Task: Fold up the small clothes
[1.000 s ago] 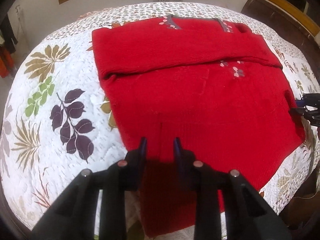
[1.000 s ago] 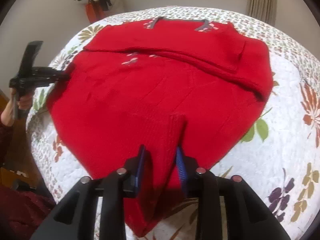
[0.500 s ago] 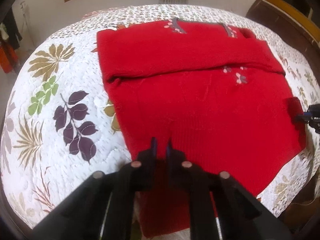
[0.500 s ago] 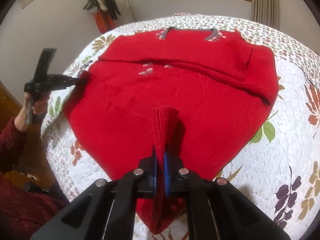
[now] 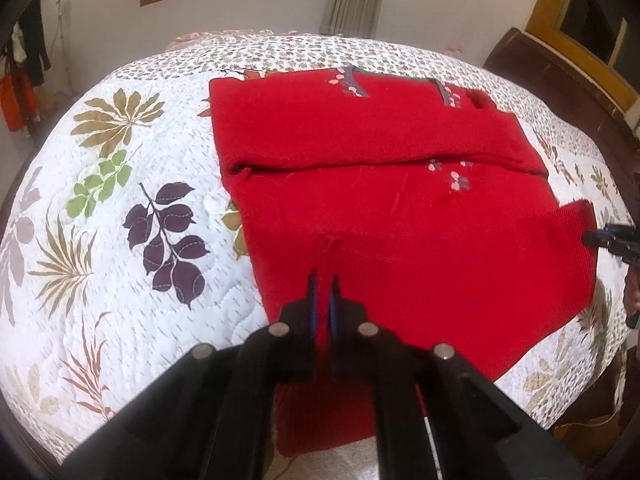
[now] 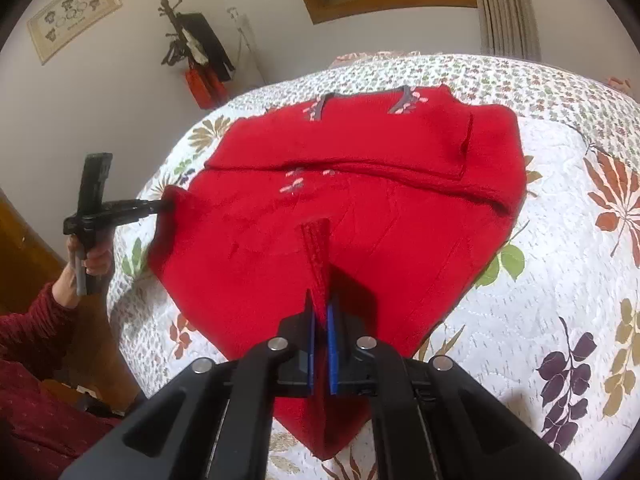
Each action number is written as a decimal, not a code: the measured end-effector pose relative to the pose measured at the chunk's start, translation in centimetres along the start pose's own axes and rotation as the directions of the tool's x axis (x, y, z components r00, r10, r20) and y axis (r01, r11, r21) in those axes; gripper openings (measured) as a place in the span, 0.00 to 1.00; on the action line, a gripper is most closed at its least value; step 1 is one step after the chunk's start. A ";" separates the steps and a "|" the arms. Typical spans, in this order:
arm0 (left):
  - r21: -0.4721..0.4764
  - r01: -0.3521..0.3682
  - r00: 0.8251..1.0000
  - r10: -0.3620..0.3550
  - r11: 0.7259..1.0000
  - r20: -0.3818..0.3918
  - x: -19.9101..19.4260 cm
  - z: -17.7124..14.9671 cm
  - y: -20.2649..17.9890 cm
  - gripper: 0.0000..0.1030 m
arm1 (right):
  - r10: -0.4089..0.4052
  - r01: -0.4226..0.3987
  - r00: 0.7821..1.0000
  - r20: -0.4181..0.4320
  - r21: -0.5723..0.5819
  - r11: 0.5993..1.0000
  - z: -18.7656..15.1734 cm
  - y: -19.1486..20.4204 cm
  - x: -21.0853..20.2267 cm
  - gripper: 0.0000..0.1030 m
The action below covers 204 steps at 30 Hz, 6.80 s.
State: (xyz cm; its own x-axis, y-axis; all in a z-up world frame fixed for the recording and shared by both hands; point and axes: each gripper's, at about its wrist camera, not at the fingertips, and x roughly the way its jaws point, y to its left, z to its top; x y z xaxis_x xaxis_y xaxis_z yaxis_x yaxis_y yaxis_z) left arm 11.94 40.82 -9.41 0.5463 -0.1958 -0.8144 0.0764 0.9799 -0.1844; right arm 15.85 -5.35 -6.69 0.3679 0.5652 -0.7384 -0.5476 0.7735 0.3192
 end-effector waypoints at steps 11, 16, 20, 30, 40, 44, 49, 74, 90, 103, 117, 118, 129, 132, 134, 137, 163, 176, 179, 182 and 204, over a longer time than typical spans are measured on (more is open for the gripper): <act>-0.047 -0.019 0.993 0.024 0.999 0.119 -2.0 4.3 -0.1 0.03 | -0.017 0.014 0.997 0.071 0.036 0.999 4.4 -1.3 -1.2 0.05; -0.102 -0.025 0.989 0.040 0.994 0.143 -1.1 7.6 1.1 0.03 | -0.035 0.027 0.996 0.083 0.092 0.995 8.1 -3.6 -0.6 0.05; -0.151 -0.050 0.986 0.073 0.987 0.153 0.5 11.8 2.4 0.03 | -0.069 0.057 0.994 0.080 0.139 0.989 12.3 -6.0 0.5 0.05; -0.143 -0.147 0.978 0.165 0.979 0.125 6.6 21.4 2.8 0.03 | -0.172 0.160 0.985 0.025 0.246 0.956 20.9 -12.7 4.9 0.05; -0.132 -0.238 0.971 0.236 0.962 -0.027 16.0 23.8 3.5 0.04 | -0.198 0.211 0.977 -0.073 0.352 0.912 20.8 -18.2 11.0 0.05; -0.128 -0.267 0.964 0.263 0.955 -0.048 17.9 23.1 4.0 0.08 | -0.188 0.209 0.978 -0.093 0.377 0.902 20.0 -19.1 12.6 0.05; -0.125 -0.287 0.958 0.283 0.950 -0.052 17.2 23.3 3.8 0.17 | -0.196 0.219 0.976 -0.100 0.375 0.901 20.1 -18.8 12.1 0.20; -0.110 -0.141 0.986 0.131 0.984 -0.100 6.2 8.3 -0.8 0.62 | -0.053 0.095 0.977 -0.204 0.201 0.975 4.5 -7.7 5.3 0.18; -0.061 -0.158 0.977 0.148 0.986 -0.151 9.0 6.3 -0.7 0.64 | -0.066 0.123 0.968 -0.244 0.225 0.967 2.0 -9.2 5.1 0.04; -0.115 -0.090 0.994 0.082 0.989 -0.074 5.8 11.7 -1.2 0.71 | -0.114 0.138 0.985 -0.127 0.202 0.970 12.0 -9.7 4.5 0.29; -0.152 -0.112 0.983 0.087 0.982 -0.163 12.1 13.7 0.2 0.71 | -0.040 0.072 0.993 -0.111 0.302 0.951 13.2 -12.9 7.2 0.00; -0.153 -0.111 0.983 0.085 0.982 -0.163 12.1 13.8 0.2 0.71 | -0.040 0.069 0.994 -0.102 0.298 0.952 13.2 -12.8 7.0 0.00; -0.128 -0.134 0.981 0.113 0.983 -0.159 12.5 13.7 -0.2 0.73 | -0.043 0.068 0.996 -0.083 0.331 0.941 13.0 -14.3 5.2 0.37; -0.138 -0.123 0.983 0.101 0.983 -0.155 11.8 13.8 -0.2 0.73 | -0.025 0.058 0.994 -0.102 0.332 0.942 13.0 -14.1 6.4 0.42; -0.145 -0.111 0.985 0.089 0.983 -0.151 11.4 14.0 -0.2 0.74 | -0.007 0.048 0.993 -0.120 0.339 0.940 12.9 -14.0 7.6 0.41; -0.151 -0.098 0.986 0.076 0.984 -0.146 11.1 14.3 -0.2 0.77 | 0.028 0.021 0.990 -0.140 0.339 0.941 12.8 -13.5 9.4 0.37; -0.090 -0.123 0.982 0.107 0.988 -0.156 13.0 13.6 -0.5 0.80 | -0.093 0.134 0.986 -0.140 0.315 0.940 11.4 -13.5 6.8 0.25; -0.089 -0.051 0.991 0.040 0.995 -0.128 9.8 13.0 -1.8 0.80 | -0.021 0.093 0.985 -0.170 0.430 0.898 9.2 -14.7 5.6 0.75; -0.088 -0.059 0.989 0.046 0.994 -0.140 10.4 12.6 -1.7 0.80 | -0.026 0.099 0.985 -0.169 0.439 0.893 9.1 -14.9 6.6 0.72; -0.090 -0.065 0.986 0.050 0.994 -0.156 11.5 12.3 -1.4 0.80 | -0.044 0.114 0.986 -0.158 0.468 0.876 9.1 -15.1 6.8 0.28; -0.069 -0.054 0.983 0.041 0.996 -0.179 12.4 12.0 -1.2 0.80 | -0.030 0.103 0.989 -0.147 0.521 0.847 7.6 -16.3 7.8 0.15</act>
State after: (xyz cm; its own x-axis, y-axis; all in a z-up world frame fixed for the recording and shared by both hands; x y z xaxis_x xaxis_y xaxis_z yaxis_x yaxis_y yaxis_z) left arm 28.60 37.69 -12.70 0.3910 -0.1589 -0.9066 -0.0111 0.9841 -0.1772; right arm 33.34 -11.32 -13.13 0.2699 0.4932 -0.8270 -0.0343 0.8633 0.5036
